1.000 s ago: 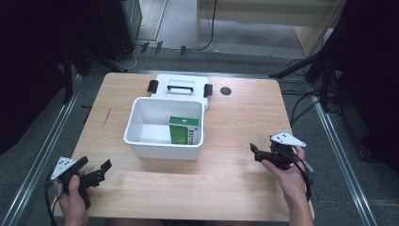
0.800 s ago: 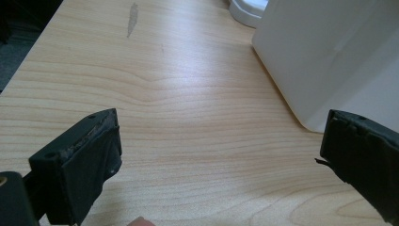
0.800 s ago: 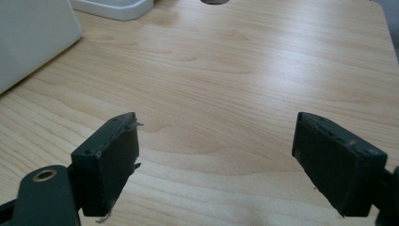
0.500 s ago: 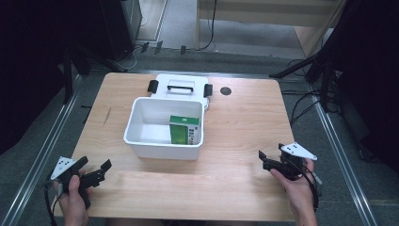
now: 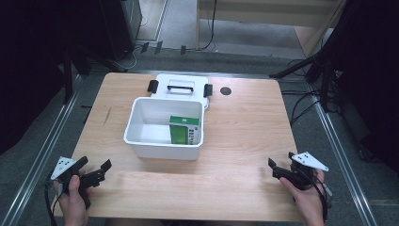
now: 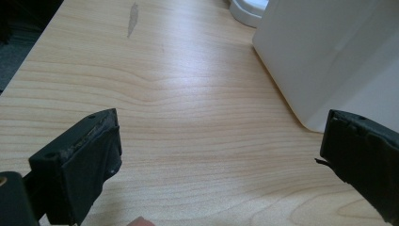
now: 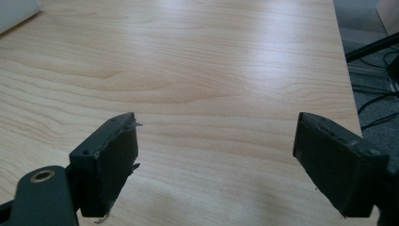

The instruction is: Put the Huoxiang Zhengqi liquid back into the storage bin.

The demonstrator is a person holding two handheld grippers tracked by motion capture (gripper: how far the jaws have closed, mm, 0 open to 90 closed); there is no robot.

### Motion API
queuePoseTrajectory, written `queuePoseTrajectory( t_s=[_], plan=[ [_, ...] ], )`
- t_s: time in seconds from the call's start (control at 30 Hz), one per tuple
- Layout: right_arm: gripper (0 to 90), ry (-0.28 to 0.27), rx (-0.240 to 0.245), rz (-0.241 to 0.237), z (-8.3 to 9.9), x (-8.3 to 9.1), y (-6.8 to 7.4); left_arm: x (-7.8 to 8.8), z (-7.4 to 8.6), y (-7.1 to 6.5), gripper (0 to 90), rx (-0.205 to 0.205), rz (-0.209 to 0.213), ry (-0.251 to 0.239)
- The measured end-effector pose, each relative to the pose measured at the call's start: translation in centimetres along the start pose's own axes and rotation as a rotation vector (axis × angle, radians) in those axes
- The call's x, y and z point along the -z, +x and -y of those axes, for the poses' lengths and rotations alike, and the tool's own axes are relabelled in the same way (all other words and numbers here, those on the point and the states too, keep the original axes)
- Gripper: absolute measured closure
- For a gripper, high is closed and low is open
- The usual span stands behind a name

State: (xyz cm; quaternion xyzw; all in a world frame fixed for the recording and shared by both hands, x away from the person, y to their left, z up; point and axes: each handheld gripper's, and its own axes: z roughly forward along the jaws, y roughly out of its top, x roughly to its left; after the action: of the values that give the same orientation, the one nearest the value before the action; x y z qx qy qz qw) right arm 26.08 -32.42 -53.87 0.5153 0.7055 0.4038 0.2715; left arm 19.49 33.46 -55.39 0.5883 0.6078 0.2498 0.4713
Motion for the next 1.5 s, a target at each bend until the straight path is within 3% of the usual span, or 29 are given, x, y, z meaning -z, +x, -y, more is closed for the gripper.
queuePoseTrajectory(
  t_s=[0.97,1.17,1.3,1.37,1.4,1.43,1.5],
  plan=[
    [14.8,0.006,-0.042,0.037,2.2,2.2,-1.9,0.0,0.0,0.0,0.0,0.001,0.000,0.001],
    [13.7,0.062,-0.025,0.089,2.6,2.6,-2.3,0.0,0.0,0.0,0.0,0.002,0.002,0.001],
    [14.1,0.118,-0.055,0.076,3.0,3.0,-2.4,0.0,0.0,0.0,0.0,0.001,-0.001,0.002],
    [15.6,0.100,-0.061,0.078,3.1,3.2,-2.5,0.0,0.0,0.0,0.0,0.002,0.001,0.002],
    [15.8,0.062,-0.095,0.055,3.2,3.6,-2.9,0.0,0.0,0.0,0.0,0.001,0.001,0.002],
    [15.8,0.062,-0.095,0.055,3.2,3.6,-2.9,0.0,0.0,0.0,0.0,0.001,0.001,0.002],
    [14.6,0.020,-0.141,0.028,3.4,4.0,-3.4,0.0,0.0,0.0,0.0,0.002,0.000,0.003]
  ],
)
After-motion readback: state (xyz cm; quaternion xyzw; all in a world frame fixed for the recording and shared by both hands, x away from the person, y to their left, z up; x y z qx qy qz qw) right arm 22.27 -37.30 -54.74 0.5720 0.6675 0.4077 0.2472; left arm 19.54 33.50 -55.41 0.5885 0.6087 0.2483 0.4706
